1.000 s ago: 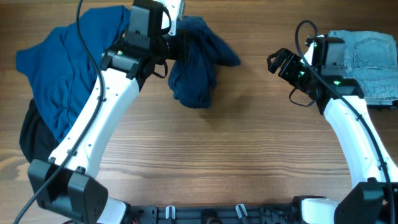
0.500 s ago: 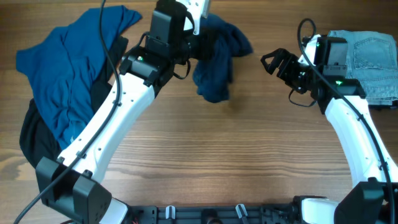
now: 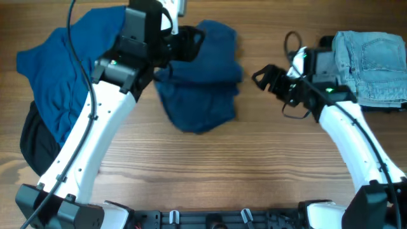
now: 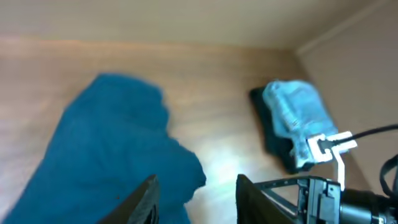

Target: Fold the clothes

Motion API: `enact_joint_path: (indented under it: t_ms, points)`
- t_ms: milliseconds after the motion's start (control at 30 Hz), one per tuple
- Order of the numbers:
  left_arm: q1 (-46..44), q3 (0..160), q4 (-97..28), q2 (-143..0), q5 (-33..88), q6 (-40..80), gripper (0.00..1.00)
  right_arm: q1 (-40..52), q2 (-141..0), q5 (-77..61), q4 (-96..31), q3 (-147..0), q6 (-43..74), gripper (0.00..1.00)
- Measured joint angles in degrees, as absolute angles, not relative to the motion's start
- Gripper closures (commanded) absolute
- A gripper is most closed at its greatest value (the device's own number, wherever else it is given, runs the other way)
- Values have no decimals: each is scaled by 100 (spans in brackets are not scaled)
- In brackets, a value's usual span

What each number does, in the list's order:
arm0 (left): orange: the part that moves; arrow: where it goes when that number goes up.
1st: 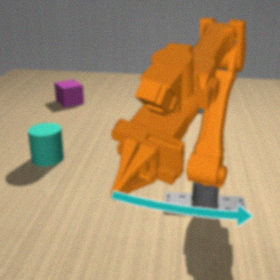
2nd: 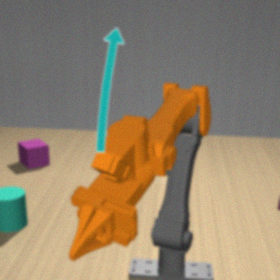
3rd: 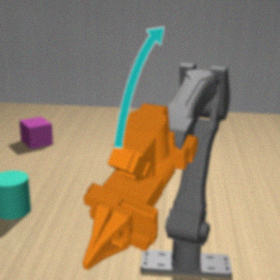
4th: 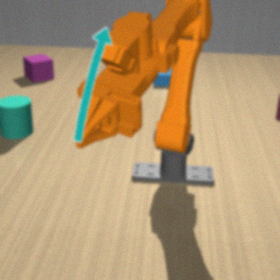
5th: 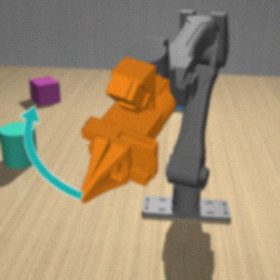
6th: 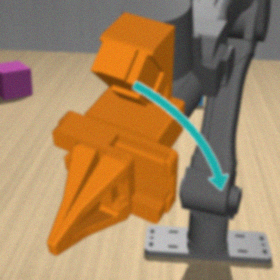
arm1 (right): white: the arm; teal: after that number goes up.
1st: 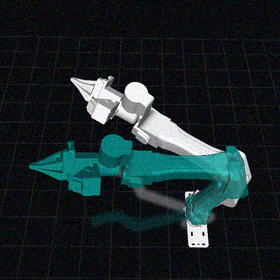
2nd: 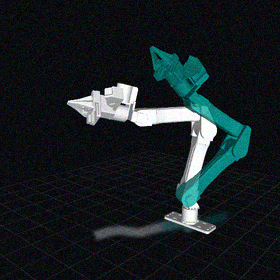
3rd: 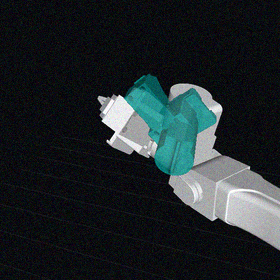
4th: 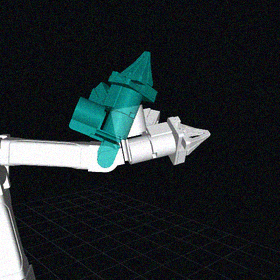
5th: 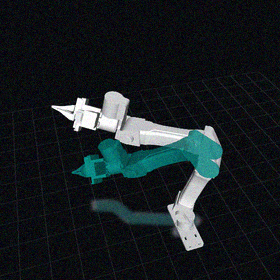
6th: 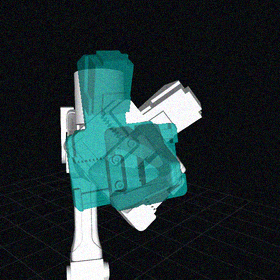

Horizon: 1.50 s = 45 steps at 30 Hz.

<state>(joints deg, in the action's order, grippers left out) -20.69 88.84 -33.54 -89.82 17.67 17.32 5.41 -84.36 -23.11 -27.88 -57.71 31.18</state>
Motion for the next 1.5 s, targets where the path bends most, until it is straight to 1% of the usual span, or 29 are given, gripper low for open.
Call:
enact_joint_path:
  t_ms: [100,300,433,667,767,833,1033,1133,1500]
  points:
    - [-1951,8886,-3723,-8982,1741,1730,57,932,-8554,-2191,-2676,-5572,2941,16]
    - [-1942,8888,-4469,-8991,1474,1726,56,1651,-8829,-2025,-2311,-5553,2268,15]
    - [-1942,8890,-4770,-9061,1310,1662,56,1909,-8829,-2012,-2167,-5553,2178,15]
    - [-2069,8888,-5179,-9351,1175,1227,54,2071,-8831,-1988,-1868,-5553,2897,17]
    - [-2222,8888,-5231,-9550,1085,1107,54,2108,-8969,-1988,-1774,-5553,3037,21]
    - [-2296,8890,-5238,-9664,1033,1061,54,2176,-9216,-1994,-1717,-5553,3142,28]
    - [-2331,8888,-5334,-9804,794,1031,54,2453,-9935,-2257,-1533,-5553,3553,34]
    - [-2331,8888,-5345,-9804,722,1015,54,2515,-10165,-2305,-1566,-5553,3682,35]
    - [-2331,8888,-5345,-9804,565,1011,53,2427,-10180,-2086,-1793,-5553,3839,32]
